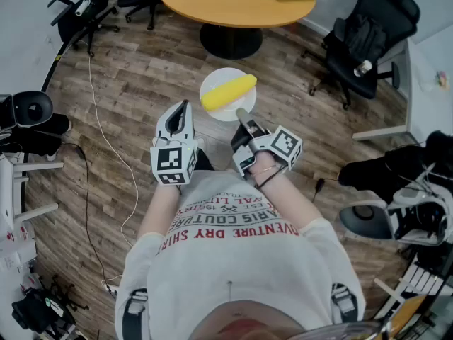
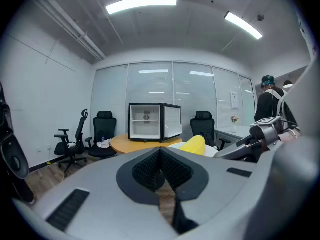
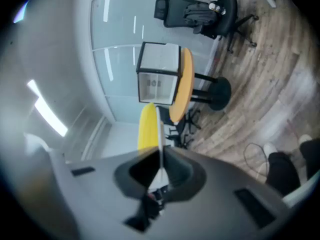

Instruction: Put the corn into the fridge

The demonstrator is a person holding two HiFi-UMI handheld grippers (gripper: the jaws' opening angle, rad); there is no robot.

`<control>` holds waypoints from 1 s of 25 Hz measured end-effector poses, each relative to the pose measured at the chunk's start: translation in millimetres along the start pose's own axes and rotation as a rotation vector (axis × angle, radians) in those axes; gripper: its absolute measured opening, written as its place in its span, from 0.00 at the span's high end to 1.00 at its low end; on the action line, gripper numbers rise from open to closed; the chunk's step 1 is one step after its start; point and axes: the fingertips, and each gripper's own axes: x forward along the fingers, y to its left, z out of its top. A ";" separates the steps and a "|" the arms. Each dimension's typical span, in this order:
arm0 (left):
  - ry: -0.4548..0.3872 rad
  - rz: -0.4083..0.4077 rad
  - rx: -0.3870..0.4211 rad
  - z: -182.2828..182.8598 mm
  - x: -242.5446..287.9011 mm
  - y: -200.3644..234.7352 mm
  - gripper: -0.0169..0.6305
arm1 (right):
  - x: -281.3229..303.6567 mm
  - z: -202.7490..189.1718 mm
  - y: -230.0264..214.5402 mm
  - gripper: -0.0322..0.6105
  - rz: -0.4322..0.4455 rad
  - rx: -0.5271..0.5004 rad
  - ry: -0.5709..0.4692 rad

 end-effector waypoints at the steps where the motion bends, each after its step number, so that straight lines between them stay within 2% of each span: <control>1: -0.001 -0.002 -0.001 0.9 -1.0 -0.4 0.93 | 0.0 -1.2 2.0 0.89 0.002 0.001 0.001; 17: 0.004 -0.006 -0.021 -0.1 1.0 0.1 0.93 | -0.8 -1.7 4.0 0.89 -0.019 -0.025 0.021; 25: 0.024 -0.027 -0.059 -2.4 37.8 23.5 0.93 | 31.5 17.4 4.0 0.89 -0.038 0.009 -0.016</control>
